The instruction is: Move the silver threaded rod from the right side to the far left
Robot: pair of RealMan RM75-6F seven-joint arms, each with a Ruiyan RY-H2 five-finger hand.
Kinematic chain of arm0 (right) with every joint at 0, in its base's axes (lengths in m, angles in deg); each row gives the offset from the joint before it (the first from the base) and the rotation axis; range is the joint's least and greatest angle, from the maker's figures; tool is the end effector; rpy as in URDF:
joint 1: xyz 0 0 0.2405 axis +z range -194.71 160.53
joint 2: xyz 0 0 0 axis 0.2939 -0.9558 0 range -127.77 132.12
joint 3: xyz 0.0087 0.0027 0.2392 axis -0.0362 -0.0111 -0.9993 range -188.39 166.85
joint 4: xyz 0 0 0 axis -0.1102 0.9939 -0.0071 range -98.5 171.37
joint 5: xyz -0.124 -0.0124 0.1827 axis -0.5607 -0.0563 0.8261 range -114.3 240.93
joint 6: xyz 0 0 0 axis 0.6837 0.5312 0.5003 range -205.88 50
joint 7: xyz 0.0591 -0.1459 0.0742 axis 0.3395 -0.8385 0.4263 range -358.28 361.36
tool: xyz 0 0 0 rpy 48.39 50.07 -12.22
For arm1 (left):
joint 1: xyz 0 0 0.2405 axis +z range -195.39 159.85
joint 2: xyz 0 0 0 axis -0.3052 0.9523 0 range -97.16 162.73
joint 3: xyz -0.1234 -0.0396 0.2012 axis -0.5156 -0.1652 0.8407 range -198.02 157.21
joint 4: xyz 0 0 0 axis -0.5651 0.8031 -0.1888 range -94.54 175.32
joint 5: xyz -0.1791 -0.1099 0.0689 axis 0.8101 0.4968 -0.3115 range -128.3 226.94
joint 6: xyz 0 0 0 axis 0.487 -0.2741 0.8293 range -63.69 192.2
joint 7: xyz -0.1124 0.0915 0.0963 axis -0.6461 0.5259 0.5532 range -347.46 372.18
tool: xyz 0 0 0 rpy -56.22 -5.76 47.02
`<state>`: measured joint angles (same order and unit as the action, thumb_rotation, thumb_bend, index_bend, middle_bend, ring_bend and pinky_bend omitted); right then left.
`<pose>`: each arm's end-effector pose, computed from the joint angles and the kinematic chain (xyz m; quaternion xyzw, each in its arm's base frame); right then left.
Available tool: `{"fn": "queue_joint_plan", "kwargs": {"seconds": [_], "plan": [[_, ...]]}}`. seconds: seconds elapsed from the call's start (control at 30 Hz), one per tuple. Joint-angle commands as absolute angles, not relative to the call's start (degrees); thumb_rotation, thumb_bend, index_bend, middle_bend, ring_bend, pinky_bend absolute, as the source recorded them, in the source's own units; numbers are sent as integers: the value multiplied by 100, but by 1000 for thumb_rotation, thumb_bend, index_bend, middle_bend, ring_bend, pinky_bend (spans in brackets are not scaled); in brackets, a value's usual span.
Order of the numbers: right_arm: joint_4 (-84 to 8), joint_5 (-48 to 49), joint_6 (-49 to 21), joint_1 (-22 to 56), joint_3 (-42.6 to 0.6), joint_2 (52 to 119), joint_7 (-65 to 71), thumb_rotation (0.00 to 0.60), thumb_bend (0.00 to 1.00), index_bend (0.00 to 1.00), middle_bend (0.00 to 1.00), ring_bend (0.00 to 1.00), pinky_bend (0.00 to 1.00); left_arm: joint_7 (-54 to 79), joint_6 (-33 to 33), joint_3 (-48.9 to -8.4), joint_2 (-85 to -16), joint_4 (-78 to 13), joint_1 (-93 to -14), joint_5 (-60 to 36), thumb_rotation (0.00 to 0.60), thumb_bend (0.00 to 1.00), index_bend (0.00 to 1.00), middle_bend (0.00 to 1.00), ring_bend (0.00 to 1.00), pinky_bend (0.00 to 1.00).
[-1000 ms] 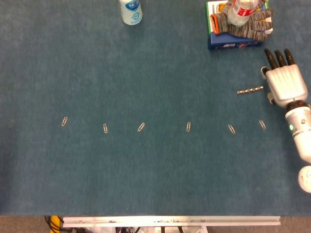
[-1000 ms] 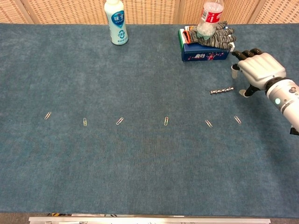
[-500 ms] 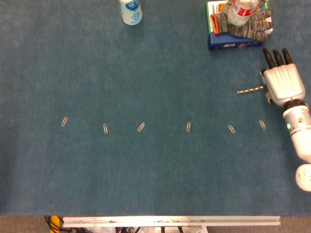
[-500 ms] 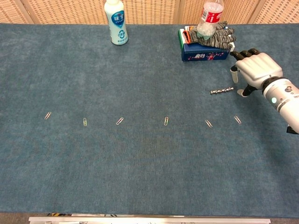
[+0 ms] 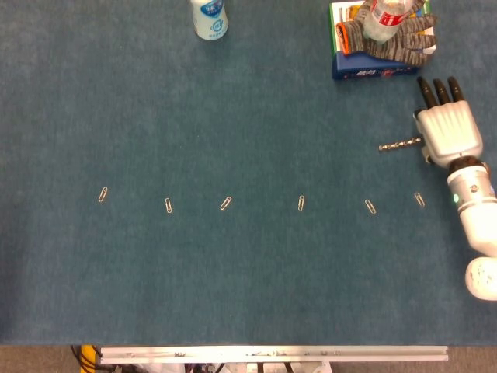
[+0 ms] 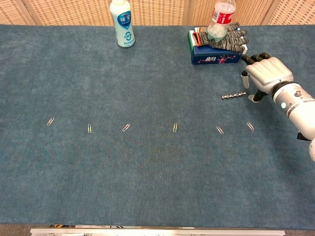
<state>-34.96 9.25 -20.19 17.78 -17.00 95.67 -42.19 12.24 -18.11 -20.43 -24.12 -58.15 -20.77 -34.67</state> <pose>-0.2479 -0.3528 -0.0402 0.7517 -0.2998 0.1589 0.5656 -0.3090 0.1880 0.1566 -0.5966 -0.4275 -0.3396 0.5882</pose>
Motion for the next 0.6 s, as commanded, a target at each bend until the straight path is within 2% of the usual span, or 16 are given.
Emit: {"fn": "queue_joint_plan", "kwargs": {"seconds": [0.03, 0.6], "plan": [[-3480, 945, -2046, 1803, -1704, 9593, -4236, 600, 228, 520, 3, 0, 1, 1226, -1810, -2044, -2411, -5813, -2077, -3464, 600, 448, 489, 429, 273, 311], [-3454, 1093, -2084, 1895, -1692, 9682, -4374, 600, 257, 520, 3, 0, 1, 1212, -1820, -2053, -2398, -5819, -2074, -3461, 600, 448, 489, 429, 274, 311]]}}
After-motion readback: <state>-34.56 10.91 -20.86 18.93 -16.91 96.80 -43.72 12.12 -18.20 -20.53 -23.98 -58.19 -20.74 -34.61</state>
